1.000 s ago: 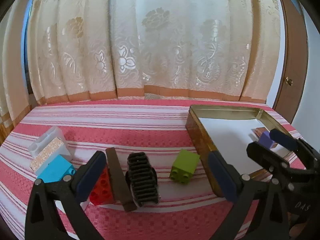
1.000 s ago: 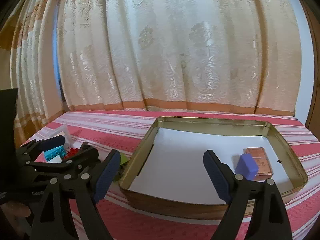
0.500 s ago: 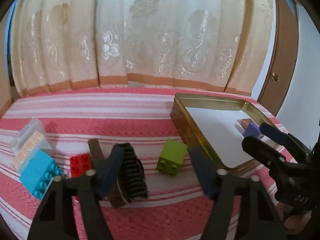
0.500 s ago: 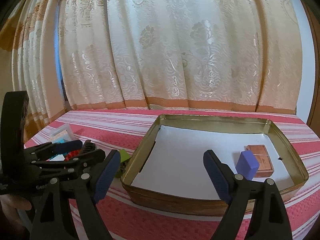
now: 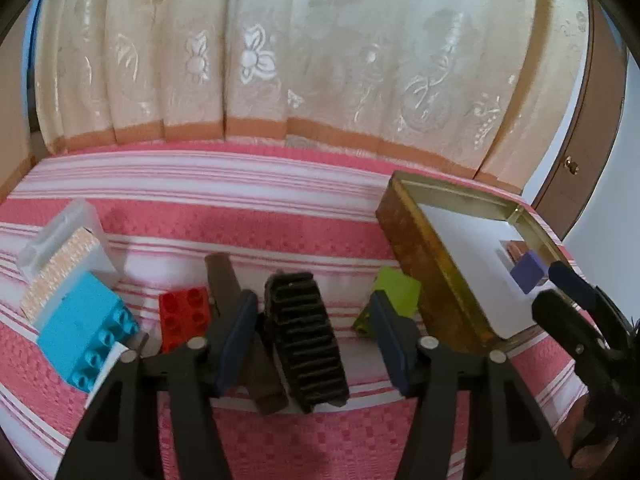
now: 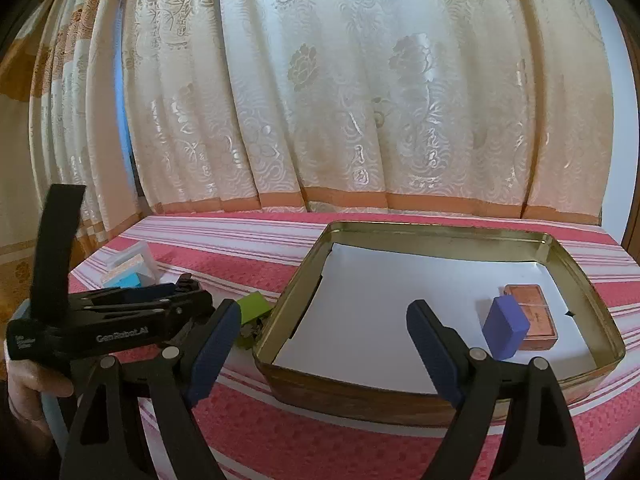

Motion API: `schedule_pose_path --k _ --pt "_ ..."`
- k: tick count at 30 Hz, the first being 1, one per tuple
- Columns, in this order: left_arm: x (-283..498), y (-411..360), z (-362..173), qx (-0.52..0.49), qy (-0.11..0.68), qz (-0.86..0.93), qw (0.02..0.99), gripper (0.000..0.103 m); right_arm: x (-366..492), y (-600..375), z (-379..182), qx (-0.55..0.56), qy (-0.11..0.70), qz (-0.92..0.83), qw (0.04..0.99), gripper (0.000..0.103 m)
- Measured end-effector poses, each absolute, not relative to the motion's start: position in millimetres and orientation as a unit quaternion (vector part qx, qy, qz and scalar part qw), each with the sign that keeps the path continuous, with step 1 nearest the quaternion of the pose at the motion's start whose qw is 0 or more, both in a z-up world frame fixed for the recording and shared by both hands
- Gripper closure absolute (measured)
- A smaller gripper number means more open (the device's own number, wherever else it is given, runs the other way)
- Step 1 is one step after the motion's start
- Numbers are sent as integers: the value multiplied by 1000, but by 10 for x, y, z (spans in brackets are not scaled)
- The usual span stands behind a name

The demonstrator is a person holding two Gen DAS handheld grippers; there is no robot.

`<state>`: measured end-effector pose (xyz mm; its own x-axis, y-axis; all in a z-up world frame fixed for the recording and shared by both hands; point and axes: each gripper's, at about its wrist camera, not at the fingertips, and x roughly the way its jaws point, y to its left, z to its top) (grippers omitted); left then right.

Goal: Organize rigid objects
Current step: 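Grasp the black comb with the left gripper while the right gripper grasps the green Lego brick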

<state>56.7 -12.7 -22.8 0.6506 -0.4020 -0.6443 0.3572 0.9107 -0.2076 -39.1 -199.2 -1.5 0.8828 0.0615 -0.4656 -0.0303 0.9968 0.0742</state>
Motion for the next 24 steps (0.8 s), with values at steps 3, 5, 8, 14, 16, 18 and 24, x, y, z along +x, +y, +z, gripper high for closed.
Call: schedule_pose_path --k 3,5,8,14,16,18,24 --pt "579 -178 -257 -20 372 -211 904 66 -391 -1988 -14 31 242 23 970 16" --pt "625 -179 -302 -21 388 -208 898 69 -387 -1983 -17 30 243 23 969 16" --pt "643 -179 -323 -22 394 -210 894 71 -384 -1981 -16 30 244 23 969 16" --pt "618 -305 -323 16 400 -189 897 71 -381 -1980 -16 29 245 25 969 16" --pt "655 -346 -368 28 416 -187 889 72 -378 -1970 -19 29 245 30 969 16" --pt "661 -299 -361 14 417 -192 888 76 -371 -1939 -20 24 245 37 968 16" --pt "638 -169 -325 -25 407 -191 893 77 -312 -1776 -20 -14 246 60 967 16"
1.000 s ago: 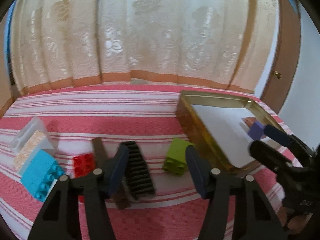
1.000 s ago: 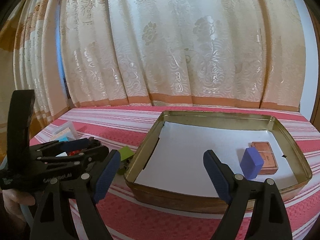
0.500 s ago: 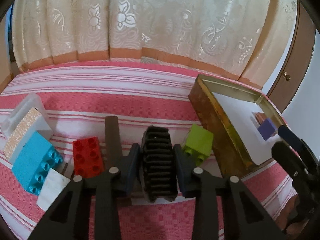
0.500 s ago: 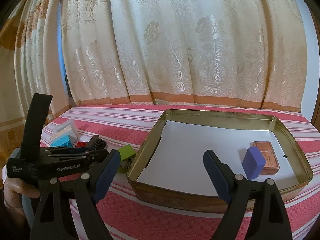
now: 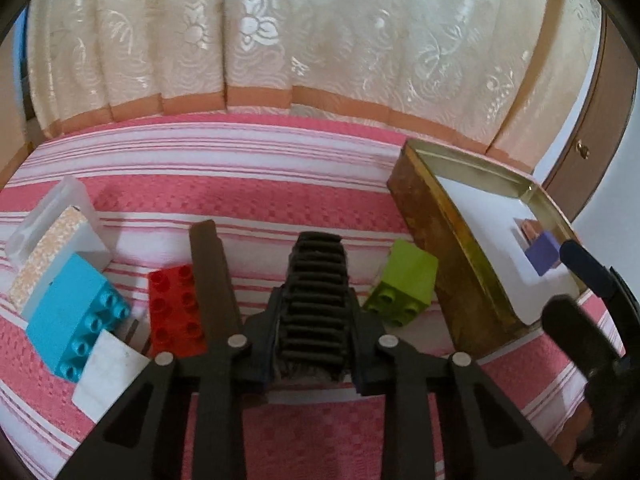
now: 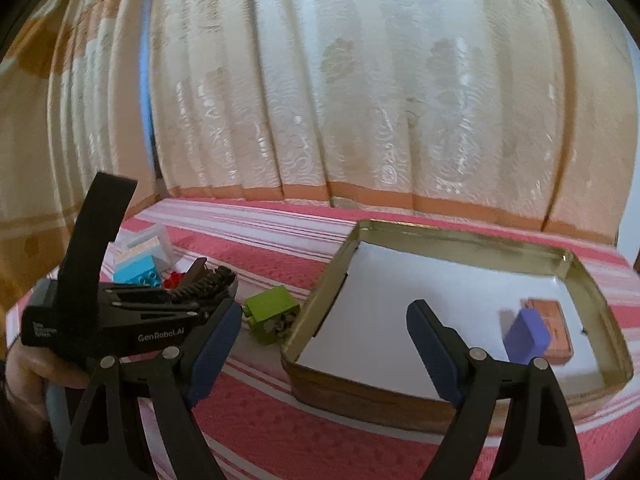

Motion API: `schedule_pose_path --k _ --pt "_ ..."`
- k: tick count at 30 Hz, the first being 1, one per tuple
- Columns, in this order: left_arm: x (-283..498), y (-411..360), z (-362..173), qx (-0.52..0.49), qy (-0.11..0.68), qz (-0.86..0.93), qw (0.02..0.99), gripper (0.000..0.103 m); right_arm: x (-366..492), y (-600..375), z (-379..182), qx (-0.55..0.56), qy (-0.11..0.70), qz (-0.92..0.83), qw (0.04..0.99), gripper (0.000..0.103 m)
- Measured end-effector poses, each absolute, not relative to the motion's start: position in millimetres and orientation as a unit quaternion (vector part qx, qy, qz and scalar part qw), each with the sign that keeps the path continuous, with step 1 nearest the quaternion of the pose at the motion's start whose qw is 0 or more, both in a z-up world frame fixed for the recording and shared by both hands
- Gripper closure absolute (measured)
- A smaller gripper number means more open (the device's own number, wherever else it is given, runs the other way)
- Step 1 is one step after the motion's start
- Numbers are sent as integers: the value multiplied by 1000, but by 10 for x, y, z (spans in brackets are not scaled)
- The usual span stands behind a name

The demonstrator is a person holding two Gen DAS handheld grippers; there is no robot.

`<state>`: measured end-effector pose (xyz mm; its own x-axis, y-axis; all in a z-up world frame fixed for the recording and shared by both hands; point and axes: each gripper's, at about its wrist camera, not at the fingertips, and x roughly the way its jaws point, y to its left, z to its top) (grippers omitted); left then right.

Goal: Organize rigid objects
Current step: 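Grasp the black comb with the left gripper while the right gripper grasps the green Lego brick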

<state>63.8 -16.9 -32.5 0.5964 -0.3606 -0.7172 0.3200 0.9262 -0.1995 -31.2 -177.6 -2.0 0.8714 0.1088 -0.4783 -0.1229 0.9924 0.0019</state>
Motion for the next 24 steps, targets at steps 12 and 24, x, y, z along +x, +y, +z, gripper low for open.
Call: schedule_pose_path --k 12,24 --pt "470 223 31 -68 284 -109 950 77 491 -1271 -116 -116 362 179 907 35" --pt "475 354 15 -101 293 -100 945 77 814 -862 -391 -281 463 184 820 46"
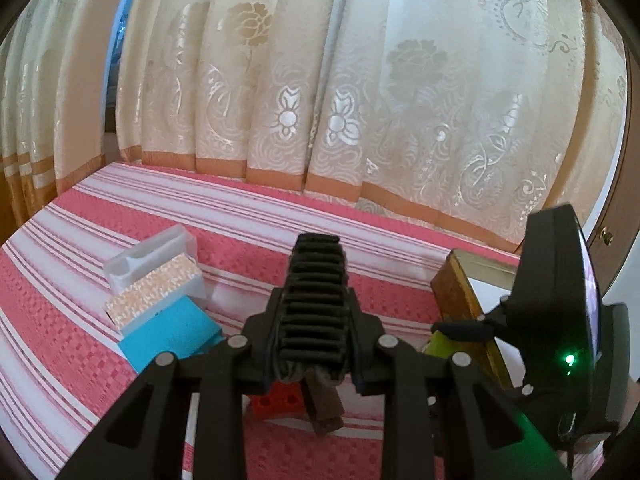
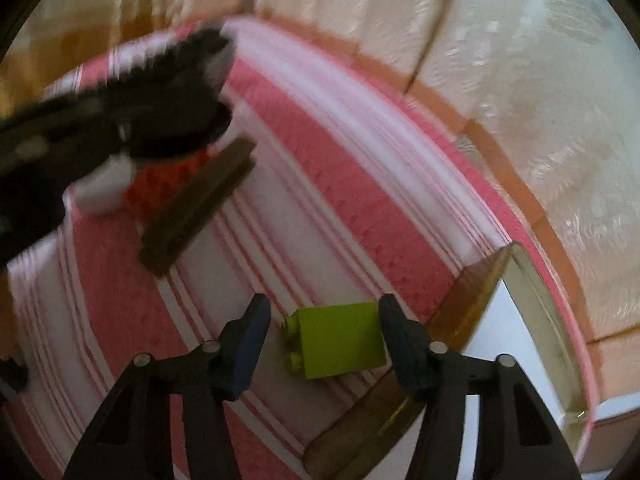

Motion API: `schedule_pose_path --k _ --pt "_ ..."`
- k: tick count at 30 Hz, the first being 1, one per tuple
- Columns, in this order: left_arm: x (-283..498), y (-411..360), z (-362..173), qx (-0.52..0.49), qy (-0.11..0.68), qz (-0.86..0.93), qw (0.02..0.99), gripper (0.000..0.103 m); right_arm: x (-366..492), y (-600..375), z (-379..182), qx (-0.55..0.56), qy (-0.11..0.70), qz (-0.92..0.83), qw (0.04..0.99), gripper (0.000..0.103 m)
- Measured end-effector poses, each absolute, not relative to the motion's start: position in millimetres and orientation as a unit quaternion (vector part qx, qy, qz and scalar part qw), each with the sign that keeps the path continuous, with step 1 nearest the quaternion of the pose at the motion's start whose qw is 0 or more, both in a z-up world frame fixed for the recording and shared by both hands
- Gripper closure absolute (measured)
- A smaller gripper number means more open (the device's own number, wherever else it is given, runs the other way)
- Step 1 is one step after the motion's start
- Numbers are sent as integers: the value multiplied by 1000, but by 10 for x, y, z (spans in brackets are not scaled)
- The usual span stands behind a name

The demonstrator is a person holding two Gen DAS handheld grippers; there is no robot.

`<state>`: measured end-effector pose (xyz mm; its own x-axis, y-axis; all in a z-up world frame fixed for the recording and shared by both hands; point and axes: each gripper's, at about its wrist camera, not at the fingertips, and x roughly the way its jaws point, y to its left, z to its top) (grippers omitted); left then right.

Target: Organize rigid objects

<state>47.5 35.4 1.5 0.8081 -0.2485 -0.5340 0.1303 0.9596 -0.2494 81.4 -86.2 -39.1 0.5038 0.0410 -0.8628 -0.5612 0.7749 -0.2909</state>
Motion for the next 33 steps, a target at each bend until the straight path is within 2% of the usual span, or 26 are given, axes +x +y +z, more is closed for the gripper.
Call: schedule_pose_path --k 2,3,5,10,15,21,33 --pt "474 374 19 -105 292 -99 946 77 889 -870 -379 -273 490 188 806 48" --pt "468 373 14 -106 291 -98 946 77 949 -903 -376 -253 513 191 798 54" --pt "472 414 19 -115 290 -94 945 77 989 -952 -376 -227 536 191 791 55" --pt "487 480 2 -136 296 -97 941 77 853 -975 -326 -206 514 188 811 58" --pt "467 473 7 -131 287 -91 945 77 667 -1065 -35 -86 429 198 877 58" --pt "448 407 12 -116 274 -89 951 77 313 -1335 55 45 324 143 934 58" --pt "352 104 34 -60 240 -95 964 77 95 -1544 201 19 218 40 975 57"
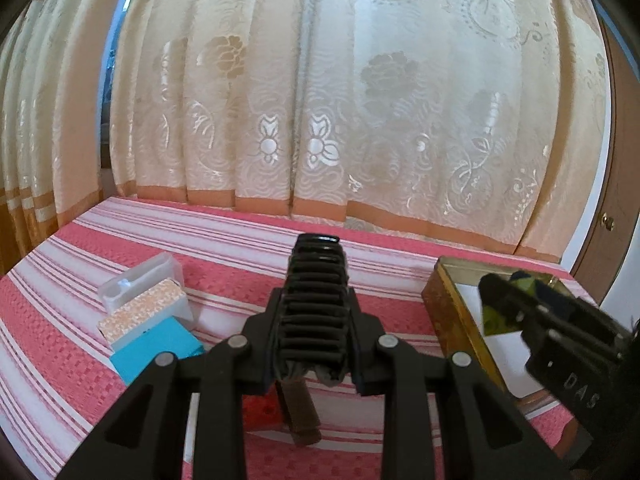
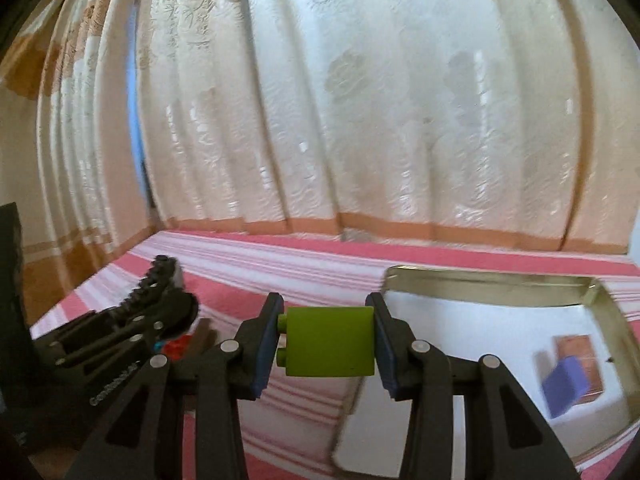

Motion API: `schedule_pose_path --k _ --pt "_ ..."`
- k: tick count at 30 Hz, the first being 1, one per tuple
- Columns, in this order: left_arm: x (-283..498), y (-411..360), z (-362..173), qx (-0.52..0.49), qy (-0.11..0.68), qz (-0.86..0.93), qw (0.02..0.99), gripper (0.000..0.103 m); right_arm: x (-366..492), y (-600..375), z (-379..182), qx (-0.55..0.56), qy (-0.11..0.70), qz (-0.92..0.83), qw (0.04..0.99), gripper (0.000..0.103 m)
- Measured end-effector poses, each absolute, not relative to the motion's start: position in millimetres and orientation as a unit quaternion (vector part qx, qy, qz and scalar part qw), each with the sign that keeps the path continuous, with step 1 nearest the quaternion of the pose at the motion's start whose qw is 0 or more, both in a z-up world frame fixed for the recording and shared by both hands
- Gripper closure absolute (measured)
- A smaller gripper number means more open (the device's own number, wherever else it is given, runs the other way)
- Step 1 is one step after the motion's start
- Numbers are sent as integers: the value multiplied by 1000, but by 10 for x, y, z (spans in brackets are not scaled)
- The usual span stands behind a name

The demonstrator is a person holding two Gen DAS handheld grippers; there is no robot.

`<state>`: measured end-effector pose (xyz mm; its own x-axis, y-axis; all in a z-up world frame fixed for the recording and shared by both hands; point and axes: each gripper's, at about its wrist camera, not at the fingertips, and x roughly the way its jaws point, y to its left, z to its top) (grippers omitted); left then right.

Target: Organize rigid objects

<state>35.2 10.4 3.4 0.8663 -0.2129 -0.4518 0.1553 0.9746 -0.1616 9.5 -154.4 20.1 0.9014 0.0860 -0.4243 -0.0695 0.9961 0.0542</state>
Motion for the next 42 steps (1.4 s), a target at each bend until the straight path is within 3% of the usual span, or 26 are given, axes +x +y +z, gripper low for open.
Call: schedule_pose_path --k 42 --pt "87 -1054 58 3 222 -142 965 77 -305 -2520 244 11 188 -34 981 57"
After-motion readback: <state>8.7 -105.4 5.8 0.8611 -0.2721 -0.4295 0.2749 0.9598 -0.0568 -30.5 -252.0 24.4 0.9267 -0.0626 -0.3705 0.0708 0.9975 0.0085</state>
